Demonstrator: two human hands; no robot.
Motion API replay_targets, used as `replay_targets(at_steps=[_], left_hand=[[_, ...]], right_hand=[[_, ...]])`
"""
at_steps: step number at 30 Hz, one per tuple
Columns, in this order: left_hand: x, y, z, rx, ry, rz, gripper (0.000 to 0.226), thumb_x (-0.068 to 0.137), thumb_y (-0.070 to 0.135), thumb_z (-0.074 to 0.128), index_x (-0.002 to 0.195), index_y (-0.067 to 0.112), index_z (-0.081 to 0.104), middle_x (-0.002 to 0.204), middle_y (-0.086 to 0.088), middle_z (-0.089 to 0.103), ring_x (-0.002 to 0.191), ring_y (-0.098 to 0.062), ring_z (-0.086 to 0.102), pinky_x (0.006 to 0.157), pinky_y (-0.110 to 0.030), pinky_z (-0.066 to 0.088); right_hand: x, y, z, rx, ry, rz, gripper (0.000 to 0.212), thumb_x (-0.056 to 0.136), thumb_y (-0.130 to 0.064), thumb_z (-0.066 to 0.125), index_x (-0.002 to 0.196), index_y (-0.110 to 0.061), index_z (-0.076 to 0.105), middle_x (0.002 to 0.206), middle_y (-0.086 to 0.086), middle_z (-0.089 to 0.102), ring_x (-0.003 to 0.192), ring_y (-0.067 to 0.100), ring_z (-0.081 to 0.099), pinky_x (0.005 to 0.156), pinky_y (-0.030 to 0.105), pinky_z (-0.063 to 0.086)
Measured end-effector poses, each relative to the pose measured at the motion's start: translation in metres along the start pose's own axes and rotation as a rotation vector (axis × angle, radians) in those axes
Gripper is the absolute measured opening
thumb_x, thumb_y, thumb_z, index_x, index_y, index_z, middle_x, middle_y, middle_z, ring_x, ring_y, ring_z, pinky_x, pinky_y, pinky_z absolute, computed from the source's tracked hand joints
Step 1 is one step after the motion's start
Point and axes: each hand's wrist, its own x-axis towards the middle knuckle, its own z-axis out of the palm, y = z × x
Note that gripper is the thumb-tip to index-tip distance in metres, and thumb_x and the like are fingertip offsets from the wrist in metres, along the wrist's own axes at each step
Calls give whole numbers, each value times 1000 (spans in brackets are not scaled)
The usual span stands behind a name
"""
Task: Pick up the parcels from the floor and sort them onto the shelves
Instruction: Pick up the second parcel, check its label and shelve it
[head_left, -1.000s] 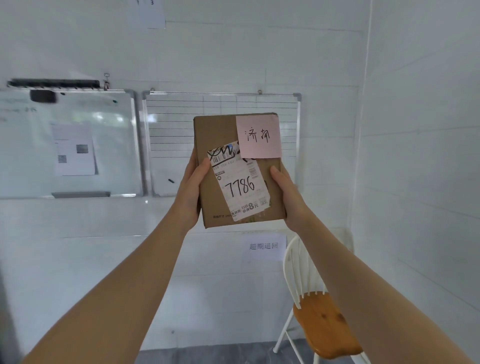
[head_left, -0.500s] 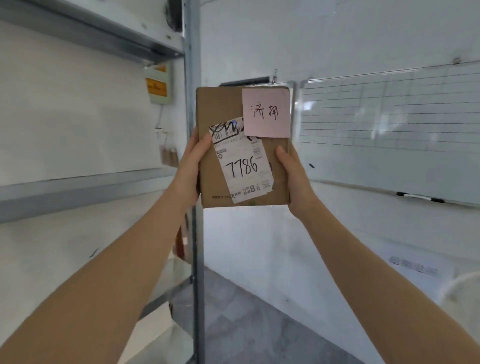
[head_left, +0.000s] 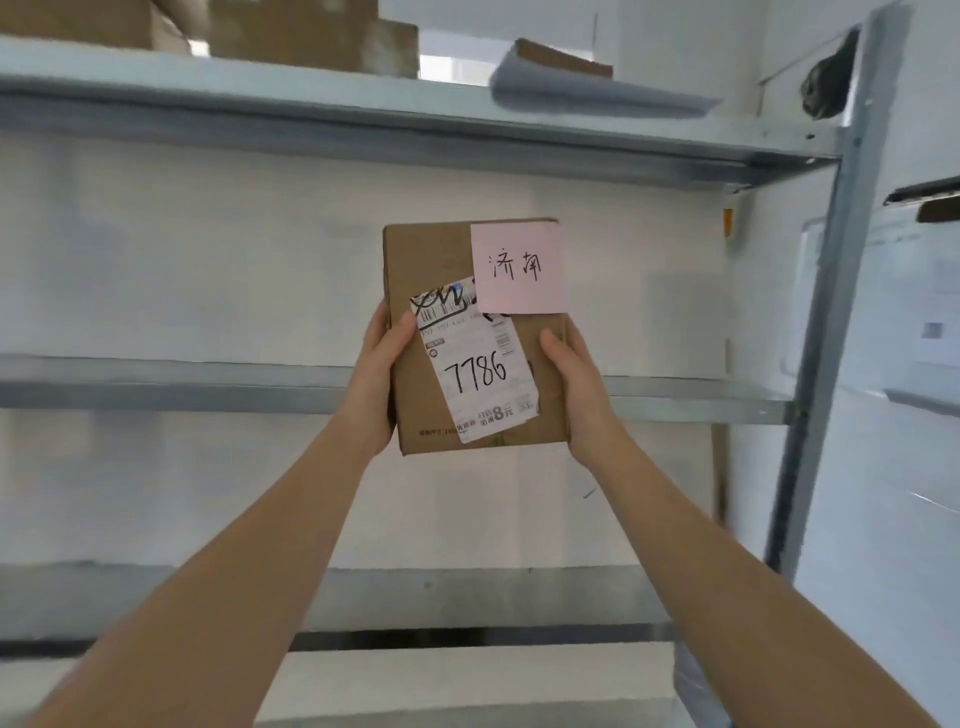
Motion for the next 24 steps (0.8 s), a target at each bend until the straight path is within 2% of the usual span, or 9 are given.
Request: replay_targets(at_steps=[2, 6, 11, 13, 16, 20, 24], left_hand=[[-12, 28, -51, 59, 91, 24, 64, 80, 43, 59, 140, 27, 40, 118, 4, 68, 106, -17, 66, 87, -38, 54], [-45, 87, -148, 156, 285, 46, 69, 80, 42, 60, 142, 26, 35, 112, 3, 69, 96, -16, 69, 81, -37, 56], [-101, 161, -257, 245, 454, 67, 70, 78, 44, 64, 140, 30, 36, 112, -2, 69, 100, -24, 67, 85, -44, 55], [-125, 188, -299, 259, 503, 73, 66, 78, 45, 62, 138, 32, 39, 106, -2, 71, 97, -26, 68, 82, -46, 56], [-155, 224, -357, 299, 573, 97, 52, 87, 42, 56, 135, 29, 42, 92, 2, 73, 79, -19, 72, 62, -35, 59], [-181, 259, -420, 315, 600, 99, 63, 75, 45, 60, 131, 24, 44, 96, -2, 71, 80, -21, 70, 65, -37, 59], [-195, 276, -471, 315, 640, 115, 51, 78, 42, 62, 125, 28, 45, 93, -1, 72, 78, -19, 71, 67, -36, 61]], right_hand=[[10, 22, 54, 55, -85, 18, 64, 82, -33, 58, 143, -22, 40, 138, 7, 58, 119, 24, 61, 93, 38, 51], [11, 60, 169, 181, -243, 53, 64, 83, -32, 57, 144, -21, 39, 138, 8, 58, 119, 24, 61, 90, 37, 52], [-3, 91, 312, 277, -395, 120, 67, 81, -34, 60, 144, -25, 38, 136, 6, 59, 115, 24, 63, 87, 39, 53], [-15, 101, 369, 297, -441, 141, 67, 81, -34, 60, 144, -26, 39, 135, 6, 60, 113, 25, 64, 84, 38, 54], [-35, 115, 446, 320, -490, 161, 65, 81, -36, 59, 142, -28, 41, 131, 6, 63, 111, 26, 65, 82, 39, 55], [-55, 132, 521, 337, -515, 187, 62, 81, -37, 57, 141, -29, 42, 128, 4, 65, 107, 24, 67, 79, 36, 56], [-62, 151, 577, 339, -559, 212, 60, 85, -35, 57, 142, -28, 41, 127, 5, 66, 103, 23, 68, 72, 30, 57]])
